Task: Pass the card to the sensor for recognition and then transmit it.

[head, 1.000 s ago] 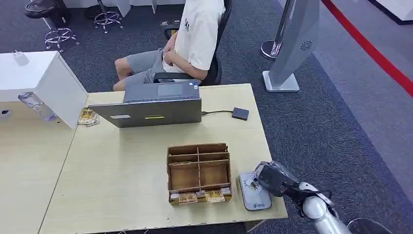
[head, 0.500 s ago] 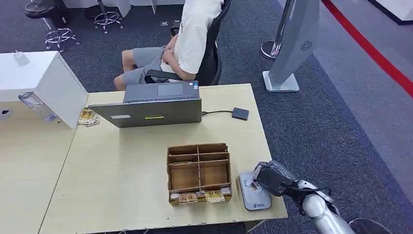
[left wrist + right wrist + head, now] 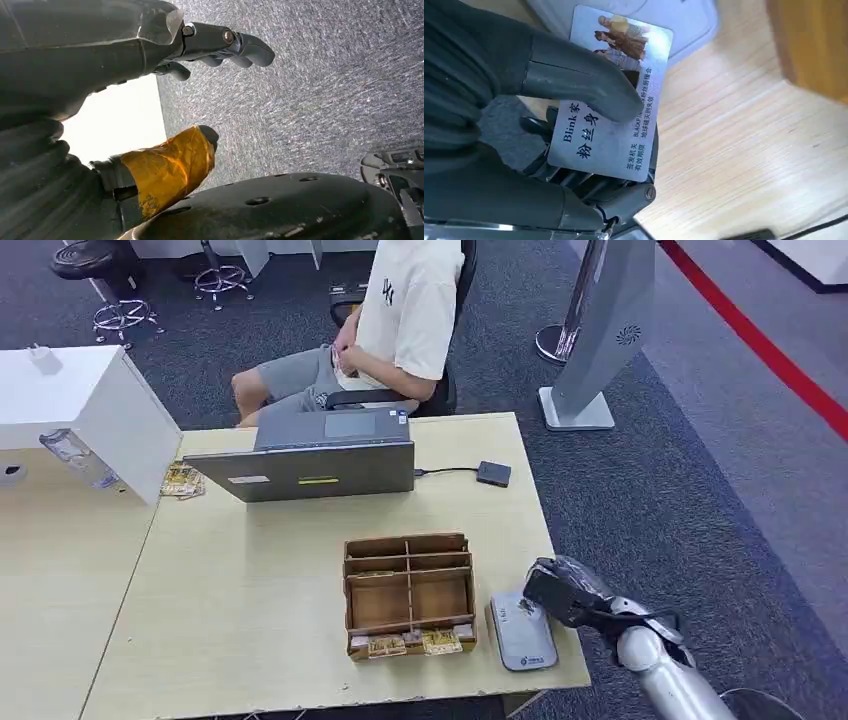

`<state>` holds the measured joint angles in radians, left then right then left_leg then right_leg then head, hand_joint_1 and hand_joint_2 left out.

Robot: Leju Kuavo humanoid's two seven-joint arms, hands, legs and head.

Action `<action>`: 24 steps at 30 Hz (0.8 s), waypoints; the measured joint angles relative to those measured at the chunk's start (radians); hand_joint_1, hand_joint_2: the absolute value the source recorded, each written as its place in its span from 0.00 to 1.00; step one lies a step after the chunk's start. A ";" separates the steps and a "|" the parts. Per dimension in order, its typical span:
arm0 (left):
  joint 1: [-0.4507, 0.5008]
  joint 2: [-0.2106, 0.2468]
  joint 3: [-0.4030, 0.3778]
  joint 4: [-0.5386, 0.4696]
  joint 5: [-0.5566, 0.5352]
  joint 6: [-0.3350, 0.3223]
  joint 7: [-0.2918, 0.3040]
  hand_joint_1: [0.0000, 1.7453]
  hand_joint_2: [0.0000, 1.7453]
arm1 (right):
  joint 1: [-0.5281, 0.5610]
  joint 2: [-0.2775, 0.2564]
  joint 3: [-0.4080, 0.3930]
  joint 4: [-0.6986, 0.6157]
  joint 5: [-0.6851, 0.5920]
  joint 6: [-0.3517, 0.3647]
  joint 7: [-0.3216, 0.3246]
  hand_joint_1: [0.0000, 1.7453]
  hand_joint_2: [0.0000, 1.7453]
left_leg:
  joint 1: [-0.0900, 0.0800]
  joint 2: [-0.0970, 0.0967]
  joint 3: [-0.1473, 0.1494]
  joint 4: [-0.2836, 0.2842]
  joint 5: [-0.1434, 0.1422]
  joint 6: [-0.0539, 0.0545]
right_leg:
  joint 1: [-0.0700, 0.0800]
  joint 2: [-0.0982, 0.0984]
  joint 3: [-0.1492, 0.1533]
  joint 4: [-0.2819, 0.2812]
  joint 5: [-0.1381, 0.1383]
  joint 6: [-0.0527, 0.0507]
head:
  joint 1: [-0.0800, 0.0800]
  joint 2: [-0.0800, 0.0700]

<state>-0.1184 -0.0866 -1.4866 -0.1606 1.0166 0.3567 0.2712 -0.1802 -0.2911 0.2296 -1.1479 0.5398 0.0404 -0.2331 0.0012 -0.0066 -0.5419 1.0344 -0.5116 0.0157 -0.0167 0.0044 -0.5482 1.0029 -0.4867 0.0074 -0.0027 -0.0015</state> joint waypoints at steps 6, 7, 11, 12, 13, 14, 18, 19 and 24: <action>0.000 0.000 0.000 0.000 0.000 0.000 0.000 0.00 1.00 | -0.001 0.000 0.000 0.012 0.000 0.000 0.002 1.00 1.00 | 0.000 0.000 0.000 0.000 0.000 0.000 | 0.000 0.000 0.000 0.000 0.000 0.000 | 0.000 0.000; 0.000 0.000 0.000 0.000 0.000 0.000 0.000 0.00 1.00 | -0.001 0.000 0.000 0.013 0.000 -0.001 0.002 1.00 1.00 | 0.000 0.000 0.000 0.000 0.000 0.000 | 0.000 0.000 0.000 0.000 0.000 0.000 | 0.000 0.000; 0.000 0.000 0.000 0.000 0.005 0.000 0.000 0.00 1.00 | -0.007 0.002 0.000 0.025 0.011 -0.034 -0.002 1.00 1.00 | 0.000 0.000 0.000 0.000 0.000 0.000 | 0.000 0.000 0.000 0.000 0.000 0.000 | 0.000 0.000; 0.000 0.000 0.000 0.000 0.006 0.001 0.000 0.00 1.00 | -0.007 0.006 0.000 0.027 0.016 -0.052 -0.004 1.00 1.00 | 0.000 0.000 0.000 0.000 0.000 0.000 | 0.000 0.000 0.000 0.000 0.000 0.000 | 0.000 0.000; 0.000 -0.001 0.000 0.000 0.008 0.002 0.000 0.00 1.00 | -0.006 0.013 0.000 0.028 0.023 -0.079 -0.008 1.00 1.00 | 0.000 0.000 0.000 0.000 0.000 0.000 | 0.000 0.000 0.000 0.000 0.000 0.000 | 0.000 0.000; 0.000 -0.001 0.000 0.000 0.010 0.003 0.000 0.00 1.00 | -0.006 0.025 -0.002 0.028 0.032 -0.123 -0.011 1.00 1.00 | 0.000 0.001 0.000 0.000 0.000 0.000 | 0.000 0.000 0.000 0.000 0.000 0.000 | 0.000 0.000; 0.000 -0.008 0.000 0.000 0.016 0.011 0.001 0.00 1.00 | 0.024 0.107 -0.041 -0.036 0.050 -0.333 -0.047 1.00 1.00 | 0.000 0.000 0.000 0.000 0.000 0.000 | 0.000 0.000 0.000 0.000 0.000 0.000 | 0.000 0.000; 0.000 -0.009 0.000 0.000 0.016 0.012 0.003 0.00 1.00 | 0.038 0.134 -0.053 -0.068 0.056 -0.394 -0.063 1.00 1.00 | 0.000 0.000 0.000 0.000 0.000 0.000 | 0.000 0.000 -0.001 0.000 0.000 0.000 | 0.000 0.000; -0.001 -0.015 -0.003 0.000 -0.004 0.018 0.007 0.00 1.00 | 0.106 0.248 -0.098 -0.281 0.100 -0.606 -0.140 1.00 1.00 | 0.000 0.000 -0.001 0.000 0.000 0.000 | 0.000 0.000 -0.002 0.000 -0.001 -0.001 | 0.000 0.000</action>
<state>-0.1190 -0.1019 -1.4893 -0.1606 1.0124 0.3746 0.2781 -0.0742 -0.0434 0.1316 -1.4291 0.6396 -0.5655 -0.3730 0.0015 -0.0071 -0.5432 1.0339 -0.5115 0.0154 -0.0163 0.0045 -0.5499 1.0034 -0.4873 0.0067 -0.0027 -0.0015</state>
